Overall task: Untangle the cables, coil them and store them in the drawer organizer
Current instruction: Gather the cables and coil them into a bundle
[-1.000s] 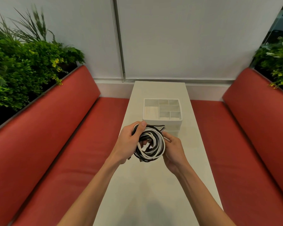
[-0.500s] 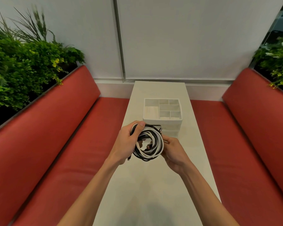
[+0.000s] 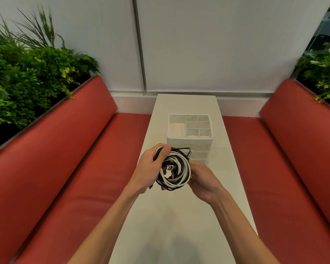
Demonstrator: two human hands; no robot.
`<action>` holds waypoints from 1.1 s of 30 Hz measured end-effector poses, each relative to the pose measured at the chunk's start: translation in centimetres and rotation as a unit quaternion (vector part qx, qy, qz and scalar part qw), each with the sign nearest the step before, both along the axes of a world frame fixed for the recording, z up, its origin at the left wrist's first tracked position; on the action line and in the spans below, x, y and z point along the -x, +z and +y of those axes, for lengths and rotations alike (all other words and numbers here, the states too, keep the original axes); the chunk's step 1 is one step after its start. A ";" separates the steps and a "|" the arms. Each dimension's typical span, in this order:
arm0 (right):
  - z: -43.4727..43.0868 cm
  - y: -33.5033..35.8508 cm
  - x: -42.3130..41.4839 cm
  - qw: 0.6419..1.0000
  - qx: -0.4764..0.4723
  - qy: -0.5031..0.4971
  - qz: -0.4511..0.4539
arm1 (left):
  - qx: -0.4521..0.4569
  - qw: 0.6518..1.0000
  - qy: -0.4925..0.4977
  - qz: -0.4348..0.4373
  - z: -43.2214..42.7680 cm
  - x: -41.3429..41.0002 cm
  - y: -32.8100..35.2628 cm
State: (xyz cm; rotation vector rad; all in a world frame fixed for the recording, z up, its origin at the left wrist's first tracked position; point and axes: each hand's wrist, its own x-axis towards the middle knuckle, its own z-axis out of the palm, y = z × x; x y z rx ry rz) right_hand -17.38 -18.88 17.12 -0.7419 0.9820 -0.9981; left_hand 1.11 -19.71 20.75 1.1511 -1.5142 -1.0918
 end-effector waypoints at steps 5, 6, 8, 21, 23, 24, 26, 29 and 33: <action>0.6 0.0 0.3 0.996 -0.024 0.015 -0.080 | 0.045 0.998 0.041 -0.033 -0.4 -0.1 -1.3; 0.8 -0.1 0.3 0.993 -0.032 0.017 -0.112 | 0.051 0.997 0.053 -0.040 -0.5 -0.1 -1.6; 1.2 -0.2 0.1 0.993 -0.025 0.021 -0.112 | 0.055 0.994 0.073 -0.051 -0.7 0.0 -2.4; 2.2 -3.2 -0.9 0.992 0.063 -0.017 0.105 | -0.016 0.989 0.148 -0.018 0.2 2.0 -7.4; 2.2 -4.0 -1.3 0.991 0.071 -0.040 0.109 | -0.035 0.988 0.147 -0.003 0.3 2.3 -8.2; 2.4 -4.4 -1.7 0.991 0.064 -0.061 0.102 | -0.039 0.988 0.148 -0.003 0.3 2.5 -8.4; 2.5 -4.9 -1.9 0.989 0.046 -0.099 0.100 | -0.042 0.988 0.151 -0.012 0.3 2.8 -8.7; 2.4 -5.7 -1.7 0.979 0.067 -0.103 0.163 | -0.054 0.986 0.160 -0.016 0.5 3.0 -9.3; 2.4 -6.9 -0.5 0.959 0.095 -0.089 0.252 | -0.069 0.985 0.154 -0.026 0.6 2.8 -10.7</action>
